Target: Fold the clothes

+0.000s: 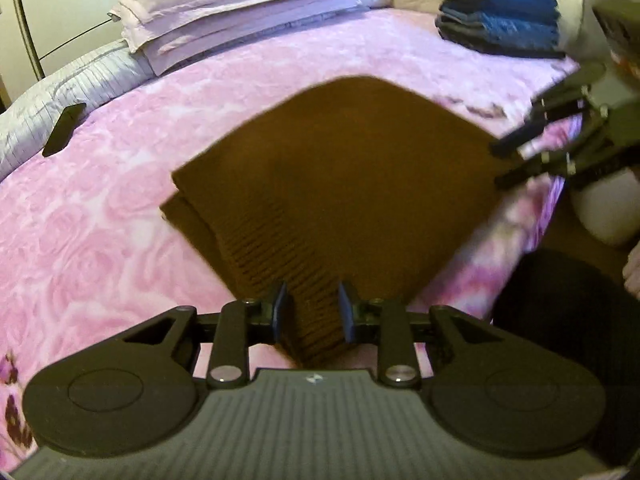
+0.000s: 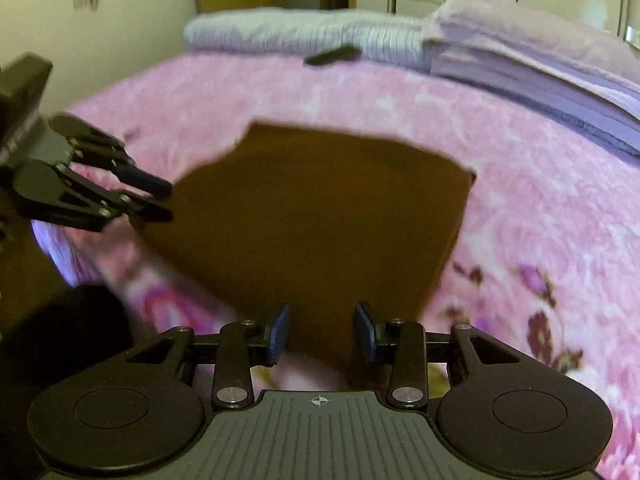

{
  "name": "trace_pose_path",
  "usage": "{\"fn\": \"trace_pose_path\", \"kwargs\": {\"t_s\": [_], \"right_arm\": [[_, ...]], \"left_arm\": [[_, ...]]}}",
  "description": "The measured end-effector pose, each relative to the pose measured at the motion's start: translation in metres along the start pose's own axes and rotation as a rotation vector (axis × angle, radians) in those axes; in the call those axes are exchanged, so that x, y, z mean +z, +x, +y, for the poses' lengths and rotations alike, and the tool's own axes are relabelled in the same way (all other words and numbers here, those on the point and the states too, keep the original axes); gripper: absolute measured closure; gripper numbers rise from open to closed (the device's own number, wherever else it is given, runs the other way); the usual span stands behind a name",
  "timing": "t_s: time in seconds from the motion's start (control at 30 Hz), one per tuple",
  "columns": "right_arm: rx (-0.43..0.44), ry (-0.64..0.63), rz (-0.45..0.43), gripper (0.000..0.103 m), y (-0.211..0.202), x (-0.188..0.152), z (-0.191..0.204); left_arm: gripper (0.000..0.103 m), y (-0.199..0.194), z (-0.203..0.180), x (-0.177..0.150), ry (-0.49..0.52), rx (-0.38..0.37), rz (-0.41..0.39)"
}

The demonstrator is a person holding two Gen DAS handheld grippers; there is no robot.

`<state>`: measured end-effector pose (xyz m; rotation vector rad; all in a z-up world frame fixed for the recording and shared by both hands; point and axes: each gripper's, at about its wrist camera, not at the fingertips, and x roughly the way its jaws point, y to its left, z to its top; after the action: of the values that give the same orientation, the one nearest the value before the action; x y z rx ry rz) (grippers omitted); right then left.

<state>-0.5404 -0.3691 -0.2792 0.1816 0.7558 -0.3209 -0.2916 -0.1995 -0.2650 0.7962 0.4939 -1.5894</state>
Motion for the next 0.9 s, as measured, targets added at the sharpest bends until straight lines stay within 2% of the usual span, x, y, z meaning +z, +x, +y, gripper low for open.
{"fn": "trace_pose_path", "kwargs": {"t_s": [0.17, 0.3, 0.4, 0.83, 0.9], "right_arm": [[-0.001, -0.015, -0.031, 0.063, -0.012, 0.006, 0.007], [0.007, -0.044, -0.019, 0.063, 0.004, 0.026, 0.008], [0.027, -0.078, 0.005, 0.063, 0.027, 0.044, 0.010], [0.089, -0.181, 0.103, 0.063, 0.171, 0.121, 0.012], [0.104, -0.177, 0.104, 0.058, 0.180, 0.130, 0.008]], "left_arm": [[0.080, -0.018, -0.005, 0.002, -0.003, 0.013, -0.042], [0.080, -0.011, -0.013, -0.001, 0.015, -0.001, -0.027], [0.080, 0.000, -0.017, -0.008, -0.005, -0.003, -0.011], [0.080, -0.002, -0.018, -0.020, -0.076, 0.006, -0.051], [0.080, -0.002, -0.017, -0.020, -0.089, 0.002, -0.053]]}}
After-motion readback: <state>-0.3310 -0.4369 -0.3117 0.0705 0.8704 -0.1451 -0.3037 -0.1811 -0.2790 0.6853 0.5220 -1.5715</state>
